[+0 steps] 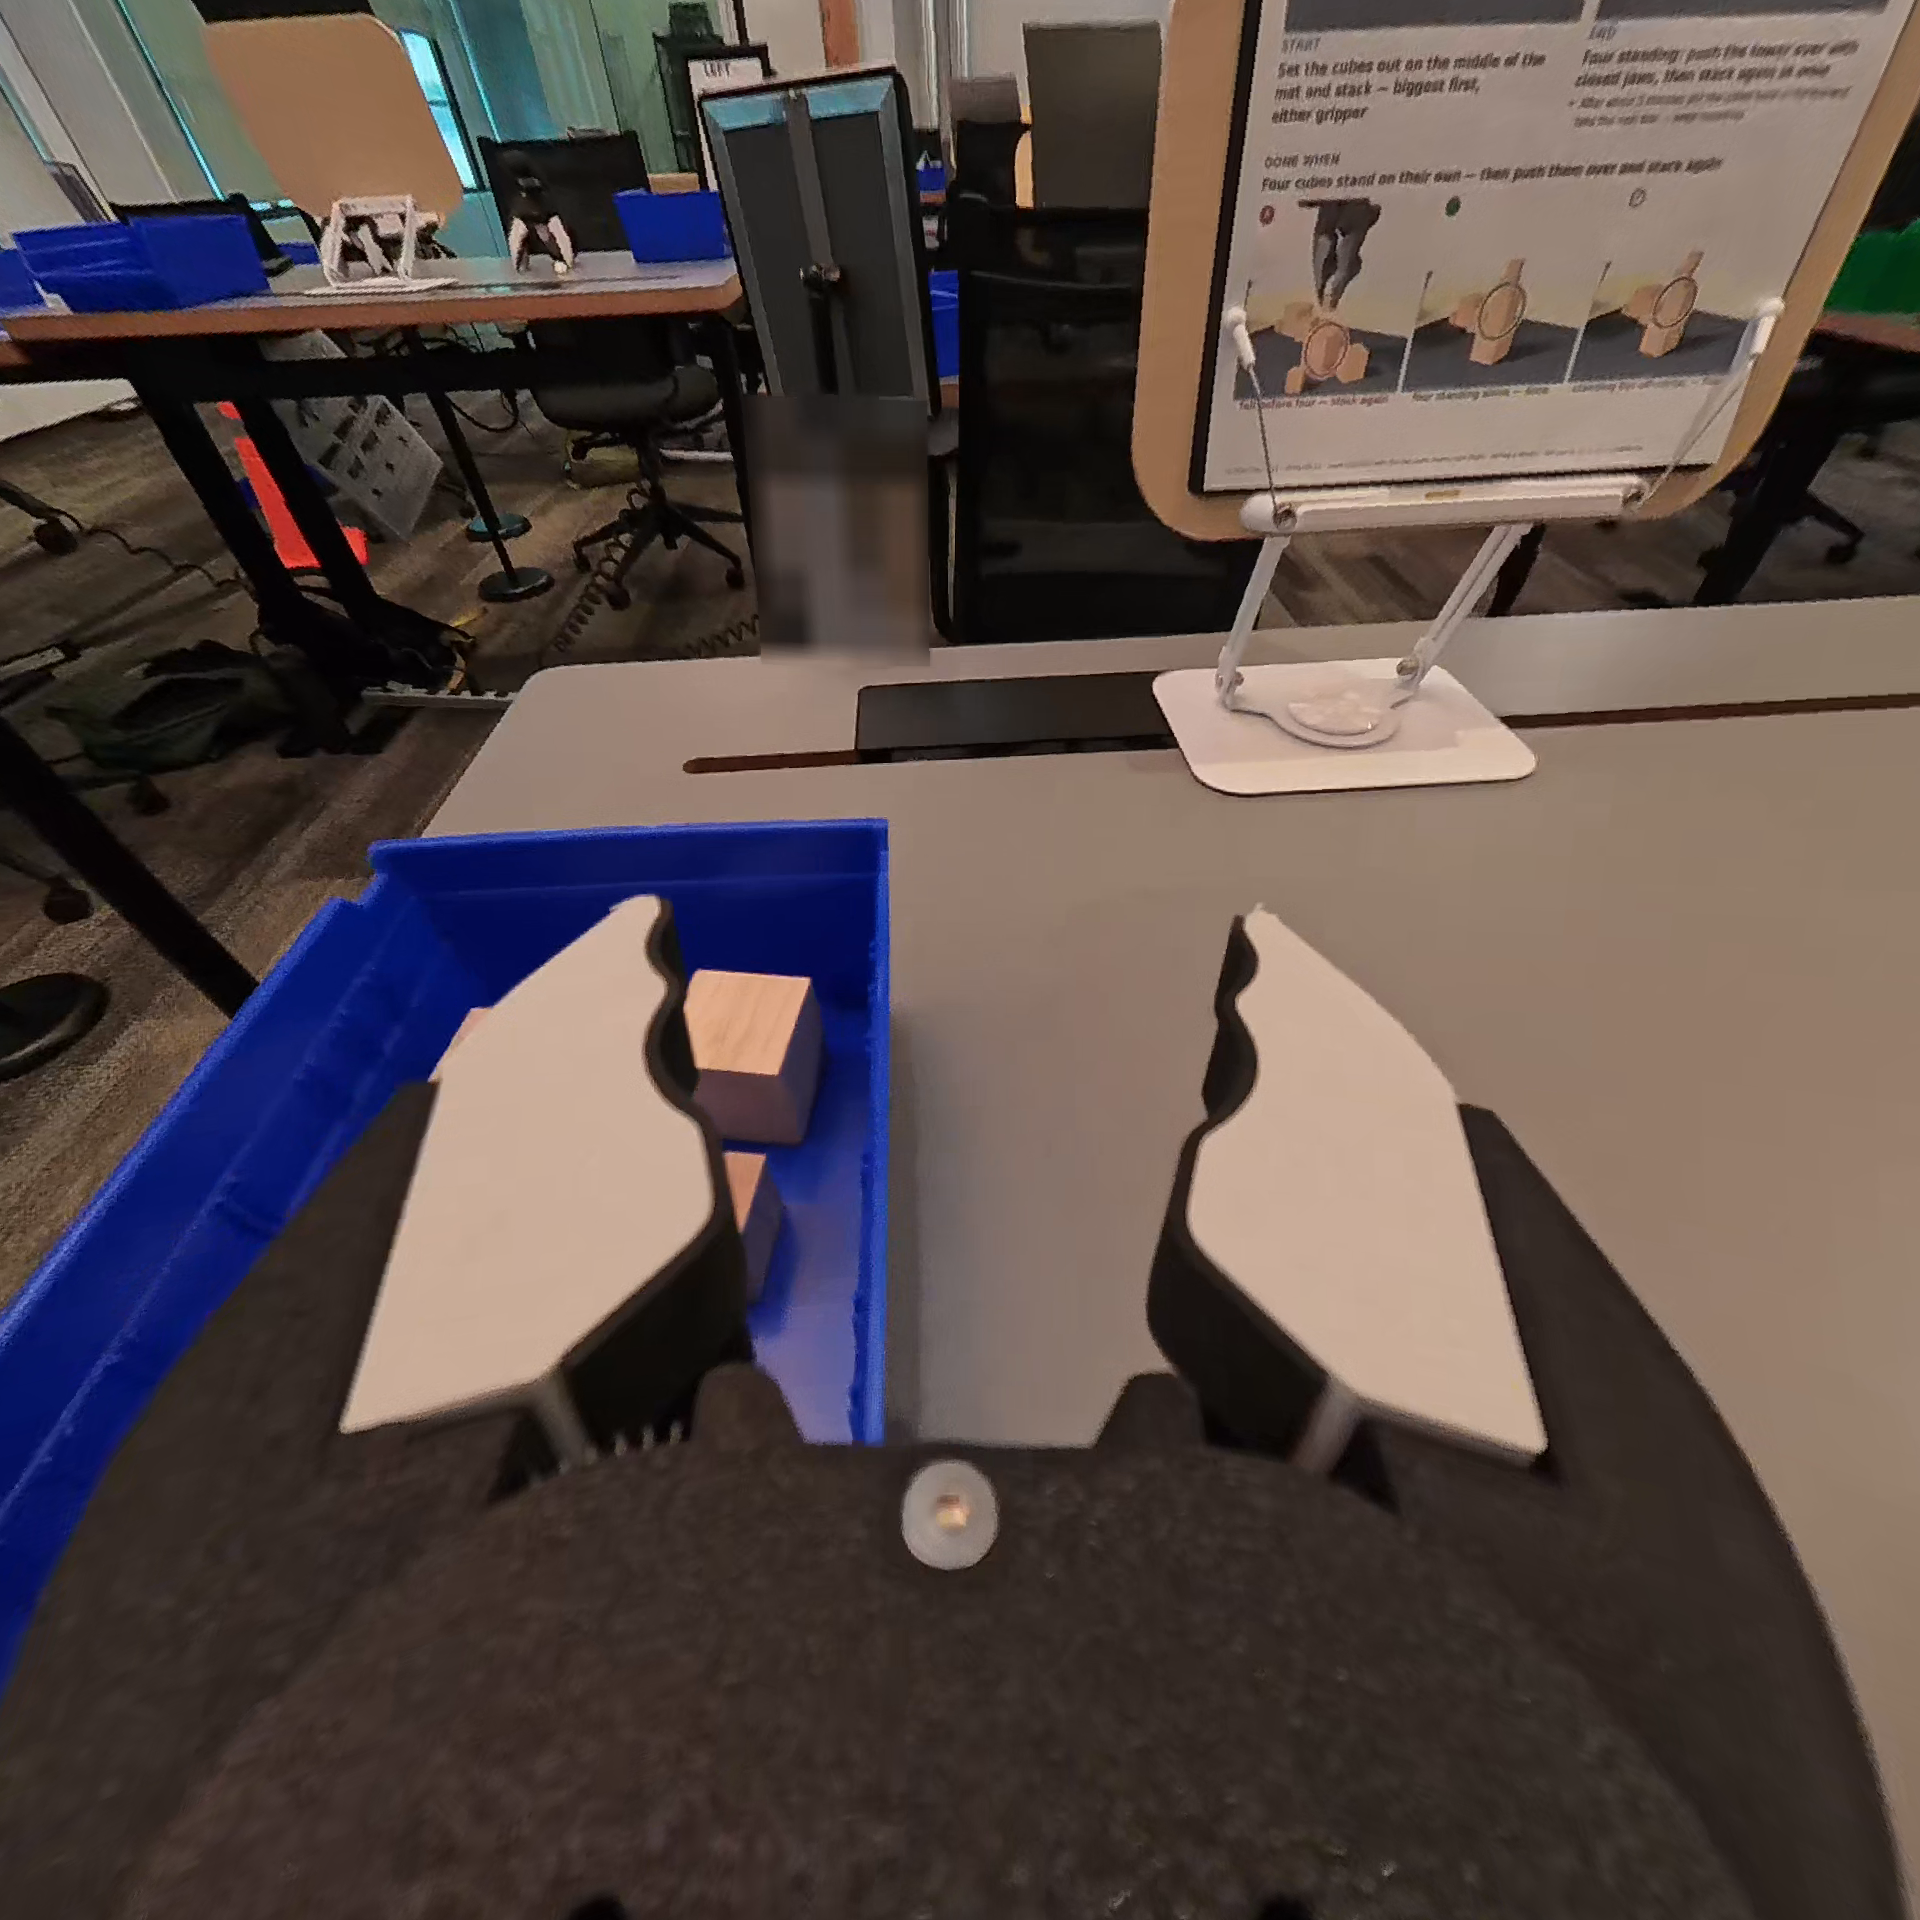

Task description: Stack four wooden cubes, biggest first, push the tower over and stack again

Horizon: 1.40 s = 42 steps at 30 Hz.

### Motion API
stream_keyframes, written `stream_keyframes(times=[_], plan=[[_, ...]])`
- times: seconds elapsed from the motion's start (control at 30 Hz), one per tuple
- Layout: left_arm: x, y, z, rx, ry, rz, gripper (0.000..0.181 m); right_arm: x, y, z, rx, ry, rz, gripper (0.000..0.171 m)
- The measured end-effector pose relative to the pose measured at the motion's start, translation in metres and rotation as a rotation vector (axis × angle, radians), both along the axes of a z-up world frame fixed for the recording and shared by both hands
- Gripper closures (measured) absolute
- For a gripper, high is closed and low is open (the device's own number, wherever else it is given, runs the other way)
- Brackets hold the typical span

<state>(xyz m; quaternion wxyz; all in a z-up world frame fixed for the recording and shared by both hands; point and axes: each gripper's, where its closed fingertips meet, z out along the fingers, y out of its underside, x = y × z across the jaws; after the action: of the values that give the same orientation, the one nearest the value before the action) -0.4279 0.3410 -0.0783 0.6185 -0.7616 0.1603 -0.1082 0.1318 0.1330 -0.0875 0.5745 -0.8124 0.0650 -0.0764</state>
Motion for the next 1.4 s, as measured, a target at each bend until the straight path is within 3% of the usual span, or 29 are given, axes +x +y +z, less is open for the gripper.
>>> stream_keyframes(times=[0.4,0.9,1.1,1.4], plan=[[-0.019,-0.015,-0.006,-0.004,-0.049,0.034,0.087,0.007,-0.014,0.005,0.002,0.003,-0.023,0.025],[0.006,-0.017,-0.03,-0.058,-0.031,-0.034,0.088,0.002,-0.009,-0.007,-0.041,0.007,-0.002,0.026],[0.048,-0.014,-0.061,-0.139,0.004,-0.109,0.088,0.001,0.003,-0.038,-0.114,0.042,0.001,0.026],[0.1,0.004,-0.141,-0.341,0.034,-0.183,0.089,0.001,0.026,-0.102,-0.229,0.105,-0.016,0.027]])
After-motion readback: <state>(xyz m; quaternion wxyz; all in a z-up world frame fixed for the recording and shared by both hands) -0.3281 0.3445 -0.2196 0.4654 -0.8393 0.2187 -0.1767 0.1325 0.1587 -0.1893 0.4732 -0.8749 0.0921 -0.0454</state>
